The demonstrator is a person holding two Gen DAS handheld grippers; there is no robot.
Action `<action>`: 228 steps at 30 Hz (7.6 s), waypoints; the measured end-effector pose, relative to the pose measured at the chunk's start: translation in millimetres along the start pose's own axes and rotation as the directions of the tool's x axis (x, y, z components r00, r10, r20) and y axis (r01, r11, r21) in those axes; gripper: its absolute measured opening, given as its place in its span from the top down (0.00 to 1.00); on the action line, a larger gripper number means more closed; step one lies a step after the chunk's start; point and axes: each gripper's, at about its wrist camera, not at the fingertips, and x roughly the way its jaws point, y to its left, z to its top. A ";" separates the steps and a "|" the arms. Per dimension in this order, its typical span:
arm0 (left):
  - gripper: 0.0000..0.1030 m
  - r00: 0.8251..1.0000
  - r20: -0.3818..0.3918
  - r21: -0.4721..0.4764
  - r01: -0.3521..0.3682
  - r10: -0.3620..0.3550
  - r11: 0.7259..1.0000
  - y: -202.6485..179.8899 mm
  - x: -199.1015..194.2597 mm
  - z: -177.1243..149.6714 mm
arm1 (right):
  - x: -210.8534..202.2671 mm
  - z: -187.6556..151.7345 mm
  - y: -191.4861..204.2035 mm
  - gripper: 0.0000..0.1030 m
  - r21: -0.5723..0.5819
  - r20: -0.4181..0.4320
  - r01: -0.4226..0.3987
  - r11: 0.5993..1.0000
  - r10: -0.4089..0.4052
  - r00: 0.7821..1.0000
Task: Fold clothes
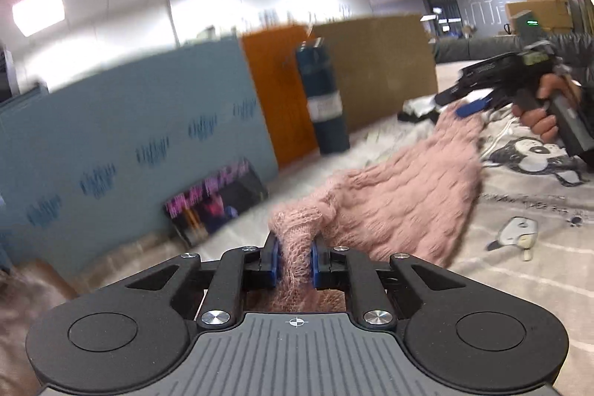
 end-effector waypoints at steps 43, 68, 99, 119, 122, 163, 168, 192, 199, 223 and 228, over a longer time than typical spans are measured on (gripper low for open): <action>0.28 0.981 -0.014 -0.151 0.187 -0.191 0.971 -45.3 -121.7 -59.1 | -145.8 -114.6 50.8 0.15 -0.103 -0.064 -0.008 0.995 0.001 0.998; 0.13 0.971 -0.132 -0.461 -0.239 0.200 0.855 -23.9 -109.7 -56.4 | -180.3 -13.0 -18.5 0.93 -0.014 0.206 0.402 0.915 -0.391 0.897; 0.07 0.993 -0.119 -0.431 -0.049 -0.003 0.901 -45.5 -73.5 -55.8 | -63.1 -86.6 76.3 0.40 -0.227 -0.190 -0.045 0.973 0.001 0.982; 0.07 0.989 -0.137 -0.463 -0.111 0.052 0.879 -43.7 -75.4 -58.0 | -81.6 -128.2 109.6 0.60 -0.495 -0.144 0.013 0.869 -0.097 0.985; 0.07 0.983 -0.168 -0.411 -0.141 0.077 0.901 -50.5 -75.1 -54.8 | -77.4 -133.7 103.7 0.45 -0.546 -0.115 0.071 0.835 -0.158 0.981; 0.00 0.970 -0.229 0.343 -0.003 0.087 0.939 -105.7 -107.9 -29.6 | -144.1 -126.1 25.7 0.02 -0.880 -0.095 0.002 0.474 -0.180 0.979; 0.00 0.962 -0.261 0.374 0.027 0.077 0.927 -112.4 -89.4 -24.7 | -123.8 -128.1 38.2 0.02 -0.895 -0.116 -0.049 0.443 -0.127 0.985; 0.71 0.988 -0.113 0.000 -0.109 0.108 0.994 -64.8 -62.3 -23.5 | -96.0 -70.8 12.9 0.87 -0.714 -0.094 -0.130 0.688 0.090 0.992; 0.74 0.987 -0.102 -0.324 -0.155 0.128 0.933 -0.9 -38.6 -12.7 | -43.1 -38.1 37.3 0.89 -0.710 -0.065 -0.140 0.691 0.134 0.989; 0.12 0.932 -0.270 -0.481 -0.349 0.243 0.804 25.8 19.5 -33.9 | -25.5 -41.1 -30.7 0.20 -0.693 -0.008 0.217 0.687 -0.308 0.951; 0.11 0.934 -0.248 -0.479 -0.349 0.258 0.805 23.5 15.8 -32.2 | -43.5 -17.9 -61.3 0.33 -0.508 0.020 0.274 0.816 -0.306 0.952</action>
